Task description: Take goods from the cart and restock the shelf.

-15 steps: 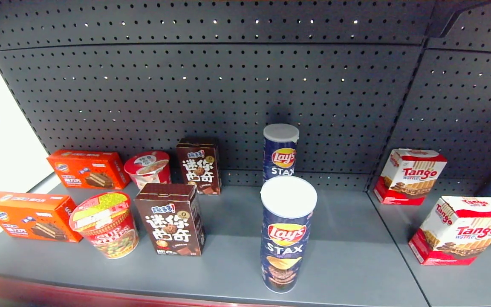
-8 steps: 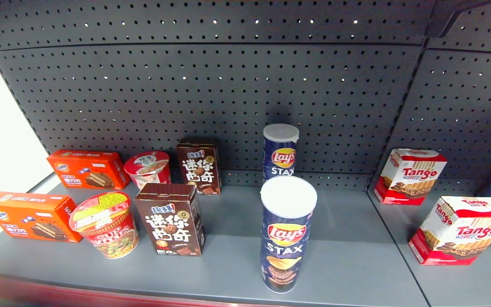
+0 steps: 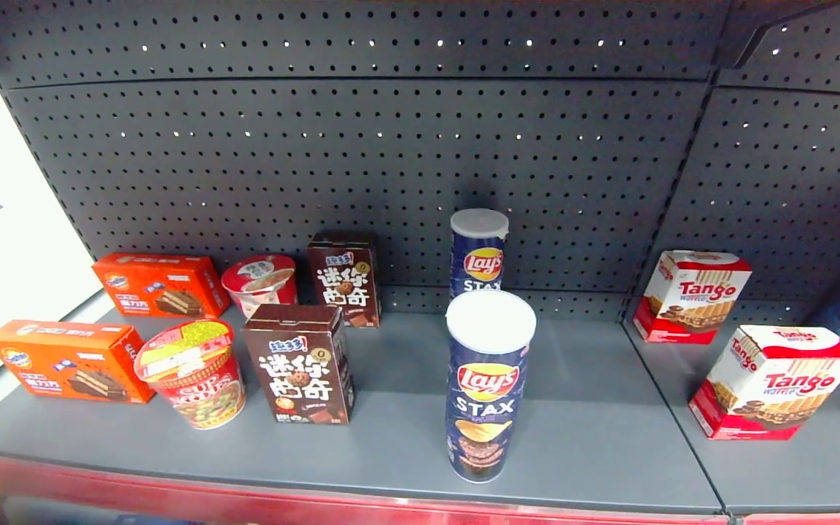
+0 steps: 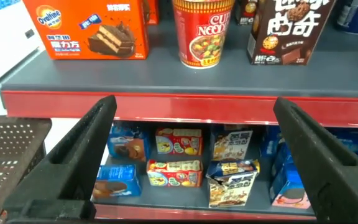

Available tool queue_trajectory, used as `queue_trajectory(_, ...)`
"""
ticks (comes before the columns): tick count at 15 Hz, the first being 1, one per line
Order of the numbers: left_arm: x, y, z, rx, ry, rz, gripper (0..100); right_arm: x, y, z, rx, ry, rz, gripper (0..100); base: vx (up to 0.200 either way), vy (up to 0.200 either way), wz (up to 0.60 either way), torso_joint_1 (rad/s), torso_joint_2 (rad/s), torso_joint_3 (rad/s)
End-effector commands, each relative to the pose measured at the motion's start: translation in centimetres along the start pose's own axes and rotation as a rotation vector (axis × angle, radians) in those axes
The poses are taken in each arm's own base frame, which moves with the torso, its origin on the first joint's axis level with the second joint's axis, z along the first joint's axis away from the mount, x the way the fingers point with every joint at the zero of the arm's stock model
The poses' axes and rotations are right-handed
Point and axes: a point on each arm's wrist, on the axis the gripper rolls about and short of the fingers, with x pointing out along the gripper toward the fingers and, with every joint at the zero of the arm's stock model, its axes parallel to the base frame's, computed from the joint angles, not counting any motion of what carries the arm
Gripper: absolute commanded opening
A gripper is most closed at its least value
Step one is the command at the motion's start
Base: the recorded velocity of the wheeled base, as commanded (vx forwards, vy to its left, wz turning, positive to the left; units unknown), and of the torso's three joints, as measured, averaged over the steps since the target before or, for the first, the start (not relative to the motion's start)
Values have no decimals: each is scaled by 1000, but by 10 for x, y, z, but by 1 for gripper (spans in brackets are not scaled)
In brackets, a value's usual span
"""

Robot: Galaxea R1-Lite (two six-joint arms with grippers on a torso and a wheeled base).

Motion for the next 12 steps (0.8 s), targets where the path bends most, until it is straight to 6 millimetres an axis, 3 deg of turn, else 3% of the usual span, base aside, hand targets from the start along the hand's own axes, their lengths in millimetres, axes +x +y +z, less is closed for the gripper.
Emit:
queue_trajectory(1,0,0,0,1,2,0,100,0,0,0,1,5,1,100,0,0,0,0,0,0)
queue_trajectory(3,0,0,0,-1,0,1,100,0,0,0,1,5,1,100,0,0,-600,14,7,5)
queue_trajectory(12,0,0,0,-1,0,1,100,0,0,0,1,5,1,100,0,0,0,0,0,0)
